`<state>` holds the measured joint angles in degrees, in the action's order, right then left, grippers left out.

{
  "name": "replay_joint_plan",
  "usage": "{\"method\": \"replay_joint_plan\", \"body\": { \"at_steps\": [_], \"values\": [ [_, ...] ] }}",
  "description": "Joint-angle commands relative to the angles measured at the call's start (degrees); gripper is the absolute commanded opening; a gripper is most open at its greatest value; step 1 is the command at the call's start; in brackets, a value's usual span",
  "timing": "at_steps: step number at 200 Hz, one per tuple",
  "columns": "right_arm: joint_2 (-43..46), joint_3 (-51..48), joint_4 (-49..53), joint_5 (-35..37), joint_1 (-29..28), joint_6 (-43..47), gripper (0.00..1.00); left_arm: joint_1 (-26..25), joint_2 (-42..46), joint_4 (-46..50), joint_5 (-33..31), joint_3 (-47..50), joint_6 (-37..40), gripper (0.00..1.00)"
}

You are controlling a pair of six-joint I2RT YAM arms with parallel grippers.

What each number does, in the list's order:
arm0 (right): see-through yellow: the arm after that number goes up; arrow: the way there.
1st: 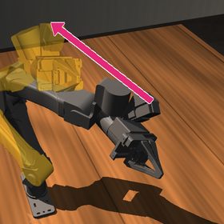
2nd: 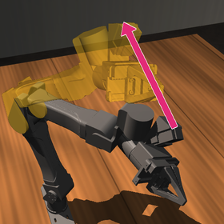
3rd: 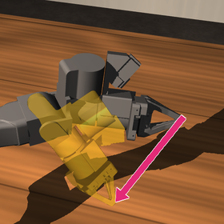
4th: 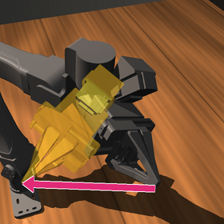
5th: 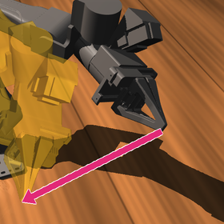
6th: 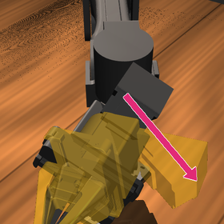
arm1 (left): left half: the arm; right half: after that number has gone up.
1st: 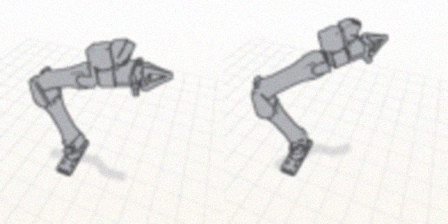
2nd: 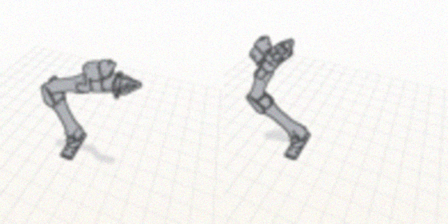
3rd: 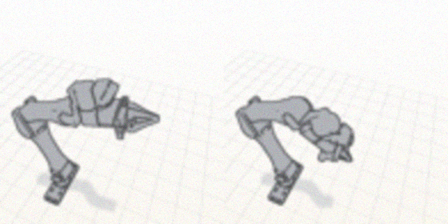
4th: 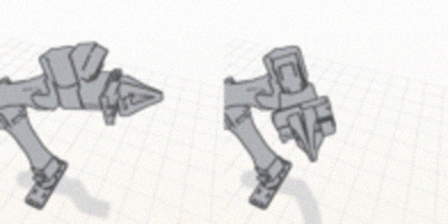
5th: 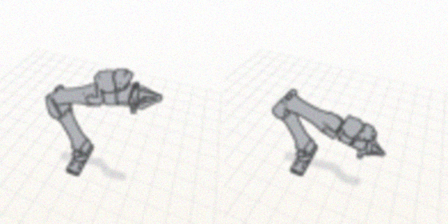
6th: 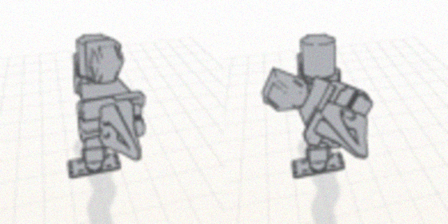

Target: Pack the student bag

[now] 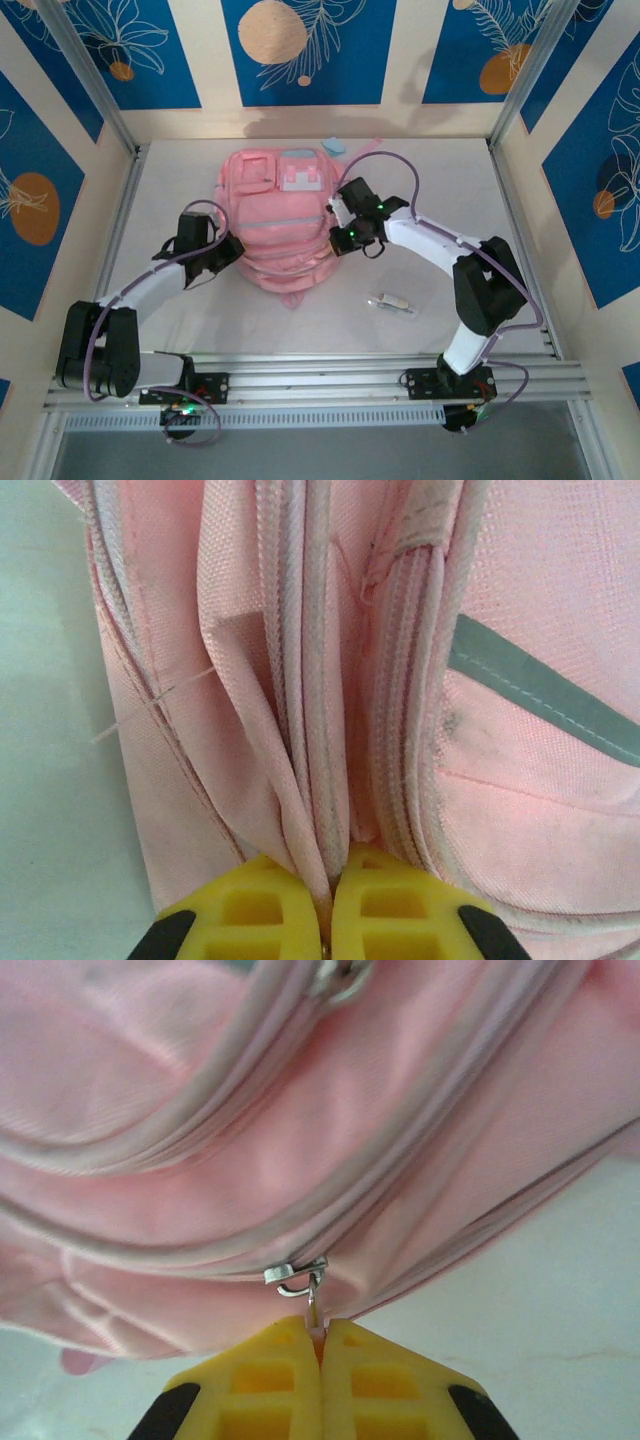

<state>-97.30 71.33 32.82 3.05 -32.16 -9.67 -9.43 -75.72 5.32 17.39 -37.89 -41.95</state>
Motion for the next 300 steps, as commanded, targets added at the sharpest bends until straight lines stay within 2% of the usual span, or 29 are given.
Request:
{"method": "replay_joint_plan", "body": {
  "at_steps": [1,27,65,101,121,167,172,186,200,207,211,239,273,300],
  "values": [
    [0.1,0.0,-1.9,4.4,3.4,13.9,0.00,1.6,-1.2,6.8,-0.5,-2.3,6.8,0.00],
    [-2.6,1.4,-8.6,5.9,4.7,27.5,0.00,1.7,-2.9,8.5,2.6,-3.4,8.9,0.00],
    [-12.3,12.2,-9.4,6.4,8.7,38.0,0.00,1.7,-4.8,10.3,6.8,-4.2,12.1,0.00],
    [-21.0,23.6,-12.7,6.7,11.2,36.6,0.00,1.7,-6.0,11.9,10.0,-4.4,14.5,0.00],
    [-24.6,29.2,-11.3,7.2,11.2,36.0,0.00,1.7,-5.8,12.3,10.5,-4.4,14.8,0.00],
    [-25.7,31.0,-11.1,6.2,10.9,32.6,0.00,1.9,-5.6,15.3,9.0,-6.0,16.2,0.00],
    [-25.1,30.7,-10.8,5.3,10.9,31.9,0.05,2.0,-5.4,15.7,8.3,-6.2,16.4,0.00],
    [-22.5,28.6,-10.8,1.7,10.9,29.8,0.28,2.8,-4.4,16.3,6.2,-6.5,16.0,0.00],
    [-19.2,26.0,-11.7,-1.7,11.2,26.5,0.44,4.1,-2.9,16.5,3.4,-6.8,15.5,0.00],
    [-17.9,25.2,-12.0,-3.1,11.9,24.3,0.56,4.8,-2.0,16.8,1.9,-7.1,15.5,0.00],
    [-17.3,24.9,-12.1,-4.0,12.2,23.0,0.59,5.2,-1.5,17.1,0.9,-7.4,15.7,0.00],
    [-15.8,25.2,-13.2,-9.0,15.1,14.7,0.63,9.5,2.6,17.0,-4.8,-8.2,14.7,0.00],
    [-20.9,30.0,-14.4,-2.8,15.8,9.1,0.65,15.4,7.3,15.4,-7.6,-8.0,12.0,0.00],
    [-27.5,35.9,-15.1,-0.8,15.7,4.5,0.65,17.7,8.5,15.5,-8.9,-8.1,11.5,0.00]
  ]
}}
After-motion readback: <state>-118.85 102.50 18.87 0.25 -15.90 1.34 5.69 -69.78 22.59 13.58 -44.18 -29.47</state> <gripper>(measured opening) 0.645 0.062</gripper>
